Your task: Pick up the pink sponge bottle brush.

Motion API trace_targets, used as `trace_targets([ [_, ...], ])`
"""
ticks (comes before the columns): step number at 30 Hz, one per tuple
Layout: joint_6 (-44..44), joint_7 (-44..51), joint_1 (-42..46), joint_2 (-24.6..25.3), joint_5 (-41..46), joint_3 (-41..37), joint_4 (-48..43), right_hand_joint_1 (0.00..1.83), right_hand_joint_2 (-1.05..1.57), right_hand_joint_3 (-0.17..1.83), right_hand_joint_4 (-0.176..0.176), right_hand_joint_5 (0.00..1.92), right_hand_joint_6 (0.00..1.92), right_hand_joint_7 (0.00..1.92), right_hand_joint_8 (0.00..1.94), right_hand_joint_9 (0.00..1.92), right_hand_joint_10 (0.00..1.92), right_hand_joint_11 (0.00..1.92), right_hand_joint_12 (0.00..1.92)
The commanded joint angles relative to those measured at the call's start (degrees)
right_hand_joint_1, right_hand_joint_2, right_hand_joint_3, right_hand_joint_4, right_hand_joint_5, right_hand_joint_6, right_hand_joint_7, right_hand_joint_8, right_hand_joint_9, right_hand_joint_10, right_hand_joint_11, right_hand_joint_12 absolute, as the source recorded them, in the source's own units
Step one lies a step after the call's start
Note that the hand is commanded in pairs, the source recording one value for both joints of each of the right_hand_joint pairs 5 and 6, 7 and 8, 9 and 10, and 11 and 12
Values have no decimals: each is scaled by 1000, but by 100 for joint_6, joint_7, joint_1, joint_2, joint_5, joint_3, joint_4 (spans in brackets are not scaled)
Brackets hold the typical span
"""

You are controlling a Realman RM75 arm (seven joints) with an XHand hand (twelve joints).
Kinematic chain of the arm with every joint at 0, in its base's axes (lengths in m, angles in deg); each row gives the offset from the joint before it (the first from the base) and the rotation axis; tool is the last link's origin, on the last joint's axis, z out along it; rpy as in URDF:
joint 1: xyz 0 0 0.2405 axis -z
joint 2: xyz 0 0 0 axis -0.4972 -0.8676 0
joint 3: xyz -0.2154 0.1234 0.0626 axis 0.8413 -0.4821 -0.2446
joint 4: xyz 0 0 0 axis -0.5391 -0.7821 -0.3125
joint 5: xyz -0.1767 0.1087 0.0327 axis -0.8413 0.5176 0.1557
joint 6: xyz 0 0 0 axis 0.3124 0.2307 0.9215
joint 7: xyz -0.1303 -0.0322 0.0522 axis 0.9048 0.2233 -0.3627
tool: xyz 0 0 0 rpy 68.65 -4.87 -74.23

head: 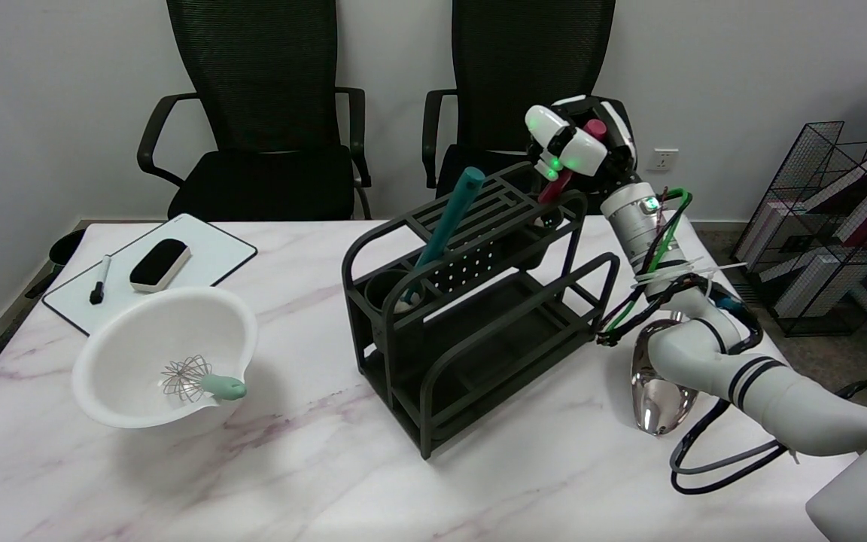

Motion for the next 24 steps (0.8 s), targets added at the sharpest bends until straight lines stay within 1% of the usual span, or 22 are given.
trace_targets([
  [1,21,4,177,-25,-6,-585,-268,1130,887,755,0,1920,1920,1920,1920,1920,1920,1920,1920],
  [13,-68,4,348,-53,-1,-1147,-931,1128,1026,700,0,1920,1920,1920,1920,1920,1920,1920,1920],
  [24,-471,4,299,-53,-8,-1206,-1267,1121,1074,673,0,1920,1920,1920,1920,1920,1920,1920,1920],
])
